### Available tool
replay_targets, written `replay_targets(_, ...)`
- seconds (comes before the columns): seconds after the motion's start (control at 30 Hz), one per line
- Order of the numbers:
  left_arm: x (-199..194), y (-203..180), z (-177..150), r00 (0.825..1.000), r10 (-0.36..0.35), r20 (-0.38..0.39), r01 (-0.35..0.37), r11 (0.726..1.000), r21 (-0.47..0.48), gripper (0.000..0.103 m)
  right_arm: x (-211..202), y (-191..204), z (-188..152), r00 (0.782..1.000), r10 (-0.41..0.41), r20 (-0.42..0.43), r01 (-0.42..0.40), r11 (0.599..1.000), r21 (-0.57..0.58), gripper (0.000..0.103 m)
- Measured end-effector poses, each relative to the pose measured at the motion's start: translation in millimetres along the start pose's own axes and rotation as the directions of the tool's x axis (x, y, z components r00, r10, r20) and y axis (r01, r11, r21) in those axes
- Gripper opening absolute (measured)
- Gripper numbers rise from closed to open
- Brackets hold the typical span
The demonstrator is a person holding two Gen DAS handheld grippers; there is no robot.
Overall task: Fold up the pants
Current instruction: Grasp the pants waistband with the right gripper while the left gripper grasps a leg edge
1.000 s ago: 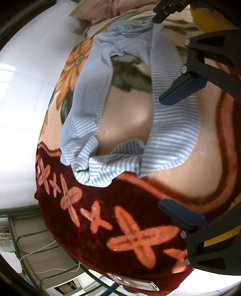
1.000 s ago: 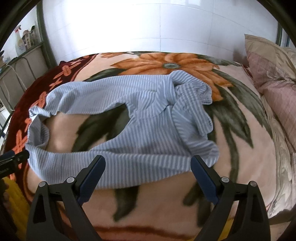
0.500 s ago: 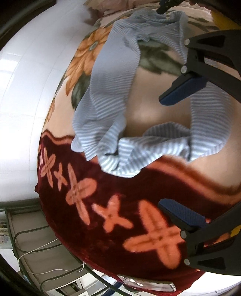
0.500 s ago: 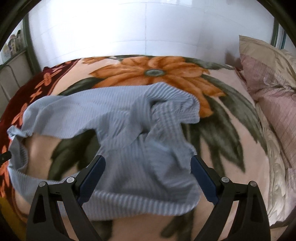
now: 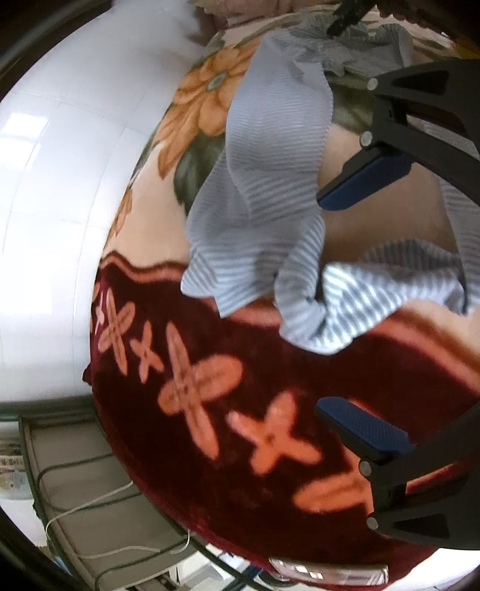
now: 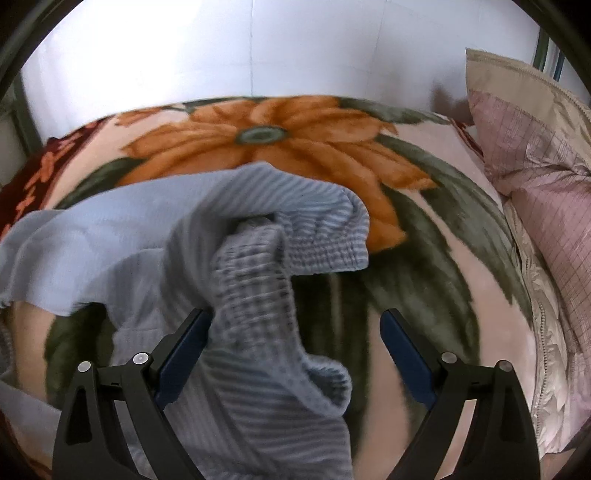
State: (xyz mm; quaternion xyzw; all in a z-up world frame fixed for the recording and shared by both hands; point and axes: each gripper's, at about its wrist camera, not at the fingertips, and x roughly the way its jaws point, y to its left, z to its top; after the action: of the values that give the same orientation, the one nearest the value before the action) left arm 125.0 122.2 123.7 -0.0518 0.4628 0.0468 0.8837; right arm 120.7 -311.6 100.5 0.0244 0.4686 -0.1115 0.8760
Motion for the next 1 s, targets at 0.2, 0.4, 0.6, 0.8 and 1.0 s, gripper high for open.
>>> replay_targets(0.2,21,-5,-4,0.996,0.087,-0.027,-0.087,0.996,-0.007,0.103,19,1,-2,0.997,0.065,-0.047,-0.065,0.998,0.014,0.085)
replay_targets(0.4,40,-2,-16,0.992,0.09,-0.092,-0.092,0.996,-0.016,0.073,13,9,-5,0.989,0.139,-0.042,-0.139,0.99,-0.004,0.034)
replay_targets(0.6,34,13,-24,0.993,-0.001,-0.114,-0.009,0.996,-0.084,0.022,-9,9,-9,0.992,0.124,-0.002,-0.124,0.992,-0.026,0.019)
replay_targets(0.8,13,29,-26,0.995,0.021,-0.102,-0.03,0.996,-0.088,0.02,-36,-17,-10,0.996,0.087,0.034,-0.088,0.996,0.007,0.016)
replay_targets(1.0,0,47,-29,0.994,0.022,-0.107,-0.037,0.989,-0.141,0.051,-49,-61,-18,0.999,-0.017,0.039,0.014,0.998,0.067,0.016)
